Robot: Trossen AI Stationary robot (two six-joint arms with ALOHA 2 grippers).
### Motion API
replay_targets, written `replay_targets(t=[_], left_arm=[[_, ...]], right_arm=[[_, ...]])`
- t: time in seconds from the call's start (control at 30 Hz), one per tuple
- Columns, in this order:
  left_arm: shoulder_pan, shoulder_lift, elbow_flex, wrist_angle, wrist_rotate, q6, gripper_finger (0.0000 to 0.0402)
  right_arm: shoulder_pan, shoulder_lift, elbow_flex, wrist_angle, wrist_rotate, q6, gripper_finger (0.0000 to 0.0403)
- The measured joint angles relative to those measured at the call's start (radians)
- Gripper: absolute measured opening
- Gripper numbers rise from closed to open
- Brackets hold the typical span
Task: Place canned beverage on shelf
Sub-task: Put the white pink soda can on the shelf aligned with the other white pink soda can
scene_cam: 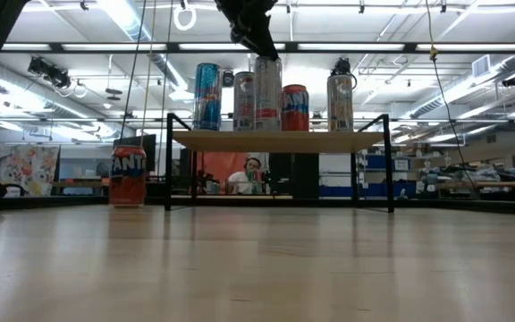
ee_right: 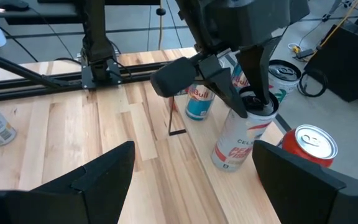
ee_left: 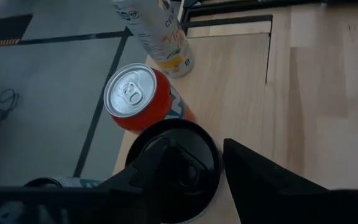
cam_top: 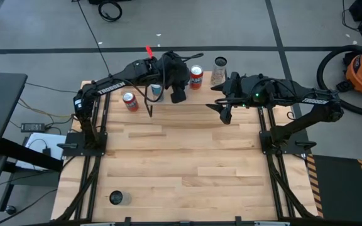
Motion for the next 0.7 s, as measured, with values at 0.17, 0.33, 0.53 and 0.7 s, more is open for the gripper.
replay_targets(t=[0.17, 0.33, 0.53, 0.7], left_arm=[[0.005, 0.000, 0.000, -0.008, 0.001, 0.067, 0.0155], [0.005, -0.004, 0.000, -0.025, 0.007, 0.138, 0.0155], [0.008, -0.037, -0.004, -0.066, 0.065, 0.222, 0.0155], [0.020, -0.056, -0.006, -0.085, 0.122, 0.279, 0.0155]], right_arm=[[0.000, 0.000, 0.000, -0.006, 0.000, 0.004, 0.0336], [0.000, 0.000, 0.000, -0.014, 0.000, 0.011, 0.0336], [0.000, 0.000, 0.000, -0.026, 0.000, 0.023, 0.0336], [0.000, 0.000, 0.000, -0.025, 0.000, 0.026, 0.0336]])
